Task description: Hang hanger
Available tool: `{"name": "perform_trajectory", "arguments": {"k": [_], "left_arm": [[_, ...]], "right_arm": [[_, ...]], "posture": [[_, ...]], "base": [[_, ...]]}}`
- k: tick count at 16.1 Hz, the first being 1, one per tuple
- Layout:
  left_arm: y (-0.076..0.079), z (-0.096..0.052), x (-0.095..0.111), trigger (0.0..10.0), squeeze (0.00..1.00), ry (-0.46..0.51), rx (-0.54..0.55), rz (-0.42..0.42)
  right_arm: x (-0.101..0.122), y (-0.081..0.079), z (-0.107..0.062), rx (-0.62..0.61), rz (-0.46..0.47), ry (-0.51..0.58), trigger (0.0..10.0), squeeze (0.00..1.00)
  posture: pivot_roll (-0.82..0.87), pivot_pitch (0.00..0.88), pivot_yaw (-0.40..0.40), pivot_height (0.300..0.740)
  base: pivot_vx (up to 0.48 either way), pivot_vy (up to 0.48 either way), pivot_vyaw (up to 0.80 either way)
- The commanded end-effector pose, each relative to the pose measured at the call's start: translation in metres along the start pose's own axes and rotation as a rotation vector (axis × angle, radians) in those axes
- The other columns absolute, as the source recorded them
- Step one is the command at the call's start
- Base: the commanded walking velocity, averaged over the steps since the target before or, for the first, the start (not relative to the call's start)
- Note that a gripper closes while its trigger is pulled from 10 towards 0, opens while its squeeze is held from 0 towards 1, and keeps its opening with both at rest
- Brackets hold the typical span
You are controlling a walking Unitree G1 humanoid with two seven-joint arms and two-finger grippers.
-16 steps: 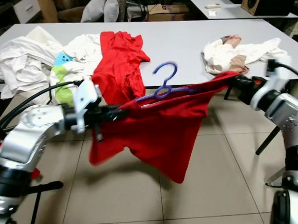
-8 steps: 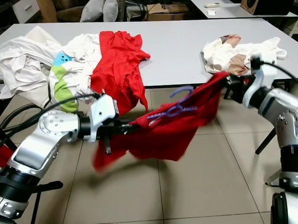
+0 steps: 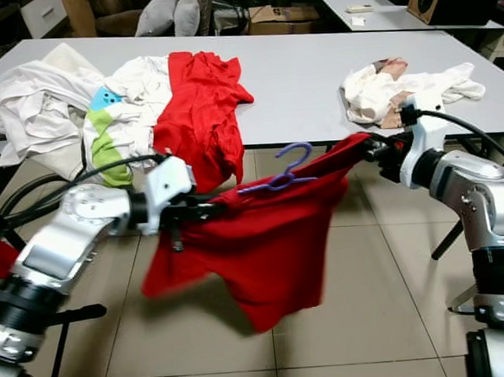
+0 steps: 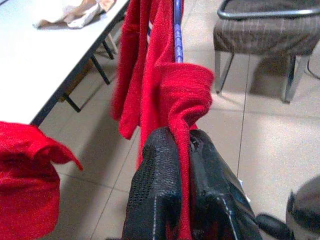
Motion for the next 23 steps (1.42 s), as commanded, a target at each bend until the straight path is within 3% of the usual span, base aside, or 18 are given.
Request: {"name": "perform_trajectory", "arguments": {"k": [1, 2, 4, 10, 13, 15, 20, 23], "left_arm": [[-0.006, -0.01, 0.009, 0.0, 0.0, 0.019, 0.008, 0.016], [-0.009, -0.016, 0.009, 0.0, 0.0, 0.012, 0.006, 0.003], [-0.013, -0.023, 0.008, 0.0, 0.0, -0.001, 0.017, -0.007], [-0.007, -0.013, 0.017, 0.0, 0.0, 0.045, -0.015, -0.031], [0.008, -0.006, 0.018, 0.0, 0.0, 0.055, -0.097, -0.028], [0.02, -0.009, 0.013, 0.0, 0.0, 0.034, -0.169, -0.032], [0.012, -0.026, 0.001, 0.0, 0.0, -0.016, -0.144, -0.048], [0.016, -0.021, 0.003, 0.0, 0.0, -0.01, -0.166, -0.053]], "right_arm": [[-0.005, 0.017, -0.007, -0.083, -0.056, -0.032, 0.0, 0.0], [-0.012, 0.028, -0.011, -0.139, -0.111, -0.082, 0.0, 0.0], [-0.016, 0.03, -0.013, -0.151, -0.127, -0.1, 0.0, 0.0], [-0.014, 0.003, 0.0, -0.056, -0.096, -0.065, 0.0, 0.0], [-0.003, -0.008, 0.004, -0.019, -0.094, -0.013, 0.0, 0.0], [-0.001, -0.009, 0.003, -0.006, -0.135, -0.02, 0.0, 0.0], [-0.009, -0.009, -0.005, 0.048, -0.201, -0.077, 0.0, 0.0], [-0.009, -0.021, 0.0, 0.094, -0.203, -0.075, 0.0, 0.0]], "posture": [[-0.05, 0.0, -0.022, 0.74], [-0.05, 0.0, -0.021, 0.74], [-0.04, 0.0, -0.022, 0.74], [-0.05, 0.0, -0.022, 0.74], [-0.05, 0.0, -0.016, 0.74], [-0.05, 0.0, -0.015, 0.74], [-0.04, 0.0, -0.022, 0.74], [-0.04, 0.0, -0.024, 0.74]], "base": [[0.0, 0.0, 0.0], [0.0, 0.0, 0.0], [0.0, 0.0, 0.0], [0.0, 0.0, 0.0], [0.0, 0.0, 0.0], [0.0, 0.0, 0.0], [0.0, 0.0, 0.0], [0.0, 0.0, 0.0]]}}
Point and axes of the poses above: a point about 5 cm out from each wrist's last joint towards the gripper, its own z axis pointing out of the wrist towards the gripper, its own x axis along the axis of the wrist's last joint, y = z × x, the point moved 5 cm from there along z, pointing out of the wrist towards the gripper, and after that the axes turned 2 degrees about -z, right-handed, at the moved point
